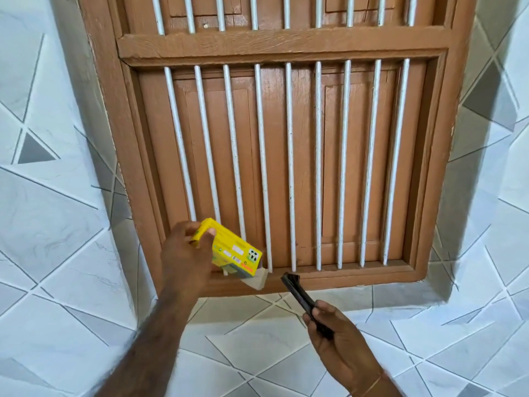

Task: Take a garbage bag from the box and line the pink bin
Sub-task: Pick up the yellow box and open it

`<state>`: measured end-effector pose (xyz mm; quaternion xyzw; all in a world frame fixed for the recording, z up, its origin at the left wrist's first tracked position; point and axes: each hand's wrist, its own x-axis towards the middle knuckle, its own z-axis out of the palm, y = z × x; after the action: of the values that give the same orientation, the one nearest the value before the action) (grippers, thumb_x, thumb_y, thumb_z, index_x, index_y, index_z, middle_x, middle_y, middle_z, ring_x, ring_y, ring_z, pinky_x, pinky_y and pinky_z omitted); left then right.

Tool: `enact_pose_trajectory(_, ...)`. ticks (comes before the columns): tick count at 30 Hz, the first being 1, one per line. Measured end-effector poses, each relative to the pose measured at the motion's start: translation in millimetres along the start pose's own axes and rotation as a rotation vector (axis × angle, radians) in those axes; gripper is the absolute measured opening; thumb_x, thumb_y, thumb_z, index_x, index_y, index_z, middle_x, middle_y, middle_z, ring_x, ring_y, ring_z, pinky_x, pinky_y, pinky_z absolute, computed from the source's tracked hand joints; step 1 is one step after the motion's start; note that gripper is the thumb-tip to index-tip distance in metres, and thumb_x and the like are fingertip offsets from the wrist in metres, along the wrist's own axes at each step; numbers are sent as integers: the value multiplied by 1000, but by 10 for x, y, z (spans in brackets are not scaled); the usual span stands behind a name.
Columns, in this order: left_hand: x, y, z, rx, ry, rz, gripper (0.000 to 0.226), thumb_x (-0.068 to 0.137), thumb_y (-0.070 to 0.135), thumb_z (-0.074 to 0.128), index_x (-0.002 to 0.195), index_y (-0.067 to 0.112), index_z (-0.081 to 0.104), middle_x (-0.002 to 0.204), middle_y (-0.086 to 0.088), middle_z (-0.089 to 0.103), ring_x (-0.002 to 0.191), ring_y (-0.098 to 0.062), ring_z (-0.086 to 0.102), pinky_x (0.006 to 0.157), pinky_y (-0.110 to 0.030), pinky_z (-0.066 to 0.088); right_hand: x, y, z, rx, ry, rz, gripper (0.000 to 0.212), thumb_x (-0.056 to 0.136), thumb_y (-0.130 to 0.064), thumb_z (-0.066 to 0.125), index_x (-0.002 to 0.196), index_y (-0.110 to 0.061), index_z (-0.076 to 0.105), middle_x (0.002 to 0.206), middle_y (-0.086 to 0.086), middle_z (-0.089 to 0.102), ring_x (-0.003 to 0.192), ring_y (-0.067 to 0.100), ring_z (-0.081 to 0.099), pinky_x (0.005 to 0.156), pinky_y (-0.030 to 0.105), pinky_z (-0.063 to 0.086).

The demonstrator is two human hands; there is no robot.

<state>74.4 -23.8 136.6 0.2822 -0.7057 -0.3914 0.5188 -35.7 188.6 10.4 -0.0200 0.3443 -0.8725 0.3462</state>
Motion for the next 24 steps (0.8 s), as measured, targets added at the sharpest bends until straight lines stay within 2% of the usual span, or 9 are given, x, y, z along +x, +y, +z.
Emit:
enact_pose_trajectory(2,-59,-571,52,17,19,-197,39,73,43,61,83,6,68,76,-11,65,76,-35,64,63,-36,51,2,-152,-135,-132,49,-98,27,81,13,60,101,-5,56,91,26,66,63,26,69,51,25,57)
enact_pose_trajectory(5,-280,-1433,368,-86,-25,-569,43,69,44,66,85,4,70,80,-19,67,75,-37,65,73,-50,57,-26,-293,-209,-338,94,-229,31,79,9,67,103,-9,58,93,21,72,73,29,71,60,31,55)
enact_pose_trajectory(7,-397,-1683,599,-117,-11,-687,44,65,45,68,82,5,69,88,-25,68,79,-40,65,81,-59,56,-43,-333,-197,-400,125,-284,34,76,5,72,103,-11,60,91,17,72,76,30,71,62,32,50)
enact_pose_trajectory(9,-499,-1487,708,-94,10,-679,38,76,40,69,92,5,69,99,-26,69,93,-45,64,89,-52,53,-50,-336,-201,-402,131,-303,27,77,1,73,97,-13,63,86,12,71,77,28,68,63,32,46)
enact_pose_trajectory(10,-514,-1421,745,-69,49,-671,36,83,33,68,101,3,66,106,-25,68,100,-45,62,91,-46,49,-56,-324,-208,-381,126,-291,20,78,-2,72,92,-14,64,82,9,71,77,25,66,64,32,44)
enact_pose_trajectory(12,-511,-1279,797,-27,108,-641,33,90,25,63,112,2,60,114,-24,66,110,-43,58,93,-43,44,-55,-278,-231,-300,123,-250,13,81,-4,70,83,-16,66,76,4,70,75,21,63,66,30,43)
enact_pose_trajectory(16,-489,-1325,894,244,-22,-506,28,91,29,57,108,6,57,109,-26,67,106,-46,59,90,-47,46,-16,-145,-219,-165,137,-189,15,81,-3,68,79,-17,66,73,1,70,67,16,62,72,30,46)
enact_pose_trajectory(18,-433,-1402,913,353,-70,-416,27,90,31,57,103,8,60,104,-25,68,103,-47,60,88,-47,47,7,-91,-179,-125,142,-164,15,82,-4,67,78,-18,64,72,0,71,70,17,60,74,30,47)
enact_pose_trajectory(24,-396,-1408,947,386,-152,-267,31,88,30,61,102,3,55,105,-25,61,101,-47,57,86,-49,47,60,11,-24,-99,143,-136,15,84,-6,66,77,-18,61,66,0,71,62,14,64,70,28,46)
